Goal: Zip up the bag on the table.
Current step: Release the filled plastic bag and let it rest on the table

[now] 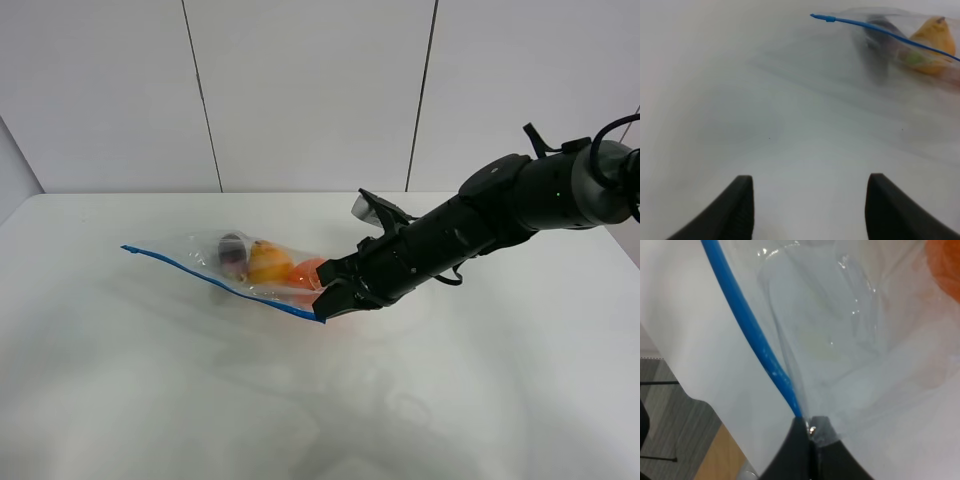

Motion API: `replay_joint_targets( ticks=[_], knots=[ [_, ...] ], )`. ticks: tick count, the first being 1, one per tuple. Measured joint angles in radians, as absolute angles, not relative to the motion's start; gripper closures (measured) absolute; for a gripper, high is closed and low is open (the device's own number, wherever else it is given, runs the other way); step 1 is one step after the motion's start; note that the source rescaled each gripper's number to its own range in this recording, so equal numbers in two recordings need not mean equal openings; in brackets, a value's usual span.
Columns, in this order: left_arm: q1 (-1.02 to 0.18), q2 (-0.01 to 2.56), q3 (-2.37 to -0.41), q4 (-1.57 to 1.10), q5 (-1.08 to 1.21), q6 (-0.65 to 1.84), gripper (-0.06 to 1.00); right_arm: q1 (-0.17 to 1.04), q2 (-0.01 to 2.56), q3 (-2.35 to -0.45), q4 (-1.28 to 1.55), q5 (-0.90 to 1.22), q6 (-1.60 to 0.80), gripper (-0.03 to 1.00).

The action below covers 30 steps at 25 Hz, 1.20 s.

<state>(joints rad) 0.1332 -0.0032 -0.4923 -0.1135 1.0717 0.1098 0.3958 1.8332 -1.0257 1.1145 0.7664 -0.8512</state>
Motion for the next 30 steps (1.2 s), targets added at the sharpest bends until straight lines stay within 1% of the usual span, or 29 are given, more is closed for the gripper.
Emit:
replay_joint_targets(
  ticks=[5, 7, 8, 10, 13, 15, 16, 22, 26, 30],
  knots=[
    [0.133, -0.003, -0.492, -0.113, 1.072, 0.11, 0.31, 0.396, 1.833, -1.026, 1.098, 0.759, -0.851, 0.96],
    [0.133, -0.003, -0.492, -0.113, 1.072, 0.11, 0.31, 0.396, 1.833, -1.026, 1.096, 0.755, -0.851, 0.92],
    [0.133, -0.003, -0.492, -0.113, 1.072, 0.11, 0.31, 0.396, 1.833, -1.026, 1.095, 0.751, -0.851, 0.87],
    [0.133, -0.003, -0.492, -0.113, 1.072, 0.11, 0.31, 0.396, 1.833, -1.026, 1.092, 0.746, -0.851, 0.74],
    [0.133, -0.003, -0.492, -0.113, 1.072, 0.11, 0.31, 0.396, 1.832, -1.026, 1.087, 0.737, -0.852, 0.46],
    [0.133, -0.003, -0.492, -0.113, 1.072, 0.11, 0.31, 0.396, 1.831, -1.026, 1.087, 0.73, -0.852, 0.34],
    [0.133, -0.003, -0.492, -0.113, 1.072, 0.11, 0.31, 0.396, 1.831, -1.026, 1.087, 0.725, -0.852, 0.3],
    [0.133, -0.003, -0.492, -0.113, 1.072, 0.11, 0.31, 0.396, 1.831, -1.026, 1.087, 0.703, -0.853, 0.23],
    [0.133, -0.003, -0.492, -0.113, 1.072, 0.11, 0.31, 0.396, 1.831, -1.026, 1.077, 0.674, -0.853, 0.09],
    [0.133, -0.003, -0.492, -0.113, 1.072, 0.11, 0.31, 0.396, 1.831, -1.026, 1.031, 0.631, -0.85, 0.05]
  ],
)
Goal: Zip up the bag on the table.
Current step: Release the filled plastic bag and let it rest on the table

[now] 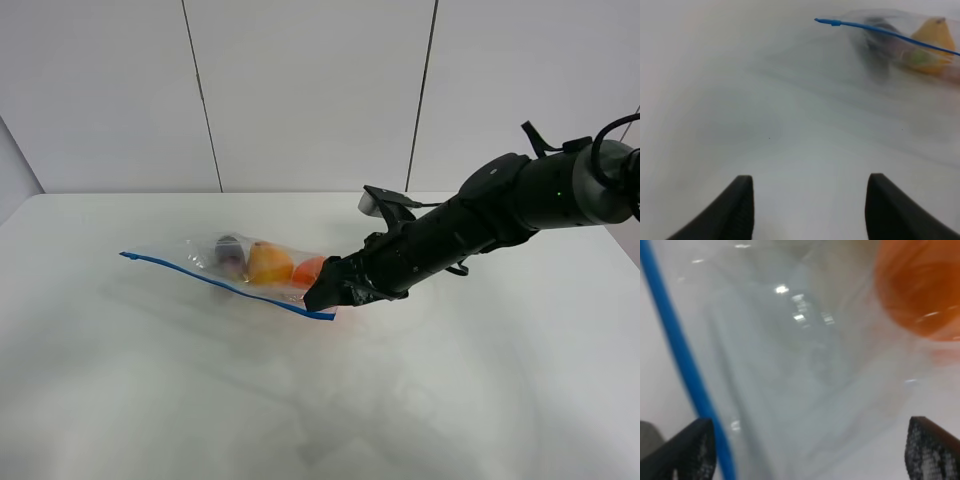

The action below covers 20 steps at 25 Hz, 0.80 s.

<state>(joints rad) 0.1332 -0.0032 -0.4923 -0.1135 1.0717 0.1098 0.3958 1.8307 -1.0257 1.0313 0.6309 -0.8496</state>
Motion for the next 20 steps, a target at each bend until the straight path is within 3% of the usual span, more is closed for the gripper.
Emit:
replay_joint_targets(
  ticks=[10, 20],
  knots=[
    [0.133, -0.003, -0.492, -0.114, 1.072, 0.11, 0.31, 0.396, 1.831, -1.026, 0.708, 0.549, -0.712, 0.05],
    [0.133, -0.003, -0.492, -0.114, 1.072, 0.11, 0.31, 0.39, 1.831, -1.026, 0.121, 0.476, -0.251, 0.04]
  ],
)
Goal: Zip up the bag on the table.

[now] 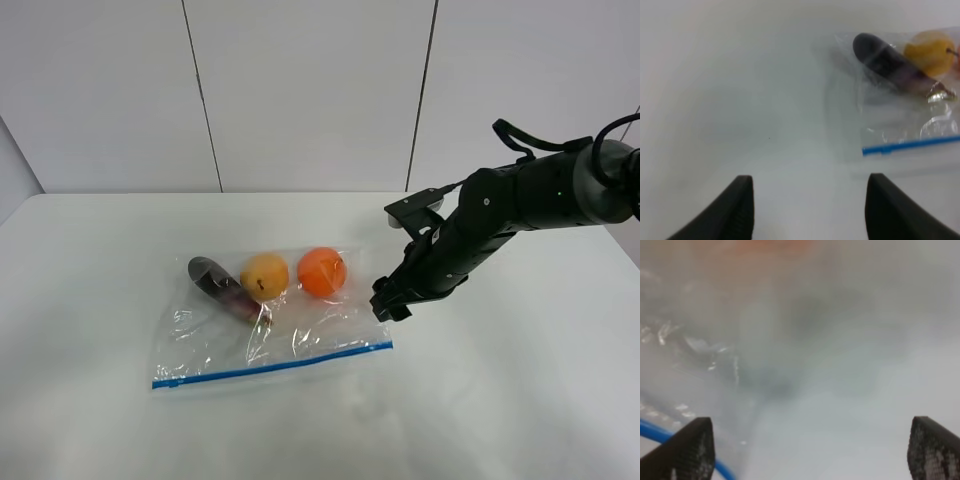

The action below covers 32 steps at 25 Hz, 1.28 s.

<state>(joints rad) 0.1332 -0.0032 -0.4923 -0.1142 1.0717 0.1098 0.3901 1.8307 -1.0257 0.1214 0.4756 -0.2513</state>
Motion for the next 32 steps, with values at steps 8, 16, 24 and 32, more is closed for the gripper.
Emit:
replay_joint_targets(
  ticks=[8, 16, 24, 32],
  knots=[
    [0.133, -0.003, -0.492, -0.114, 1.072, 0.11, 0.31, 0.249, 1.831, -1.026, -0.071, 0.482, -0.025, 0.04],
    [0.133, -0.003, -0.492, -0.114, 1.072, 0.11, 0.31, 0.083, 1.831, -1.026, -0.074, 0.486, 0.0, 0.04],
    [0.133, -0.003, -0.492, -0.114, 1.072, 0.11, 0.31, -0.098, 1.831, -1.026, -0.077, 0.485, 0.006, 0.04],
    [0.133, -0.003, -0.492, -0.114, 1.072, 0.11, 0.31, -0.232, 1.831, -1.026, -0.058, 0.479, 0.007, 0.04]
  ],
)
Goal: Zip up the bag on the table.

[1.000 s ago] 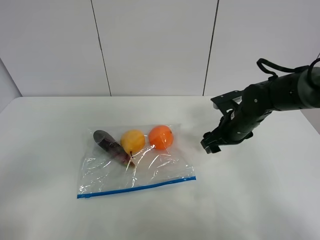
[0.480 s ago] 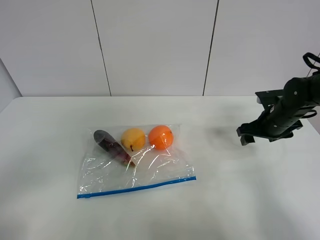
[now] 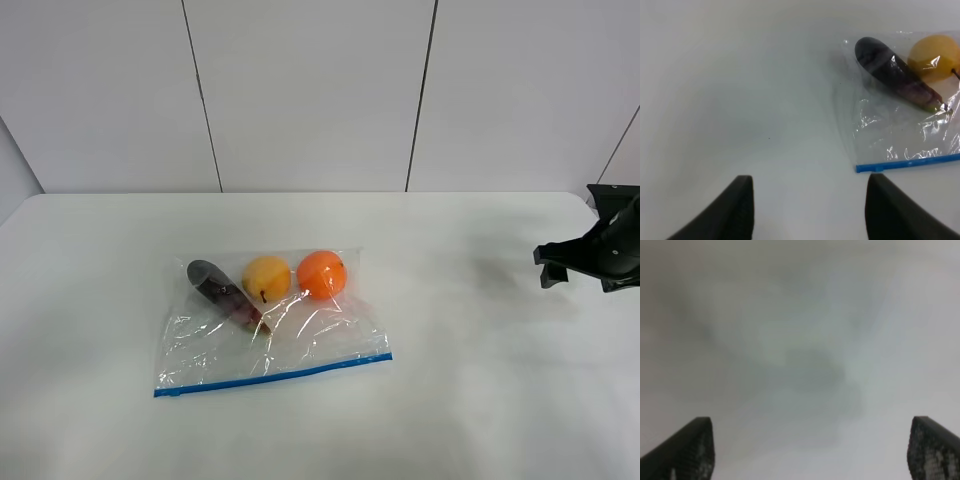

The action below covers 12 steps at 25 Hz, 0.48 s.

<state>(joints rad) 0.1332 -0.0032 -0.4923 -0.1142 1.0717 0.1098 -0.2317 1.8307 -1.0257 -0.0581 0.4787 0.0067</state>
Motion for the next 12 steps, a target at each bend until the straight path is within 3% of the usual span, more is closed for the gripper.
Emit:
replay_joint_targets(
  ticks=[12],
  knots=[
    [0.133, -0.003, -0.492, -0.114, 1.072, 0.11, 0.31, -0.236, 1.65, -1.026, 0.006, 0.48, 0.0, 0.04]
  ],
)
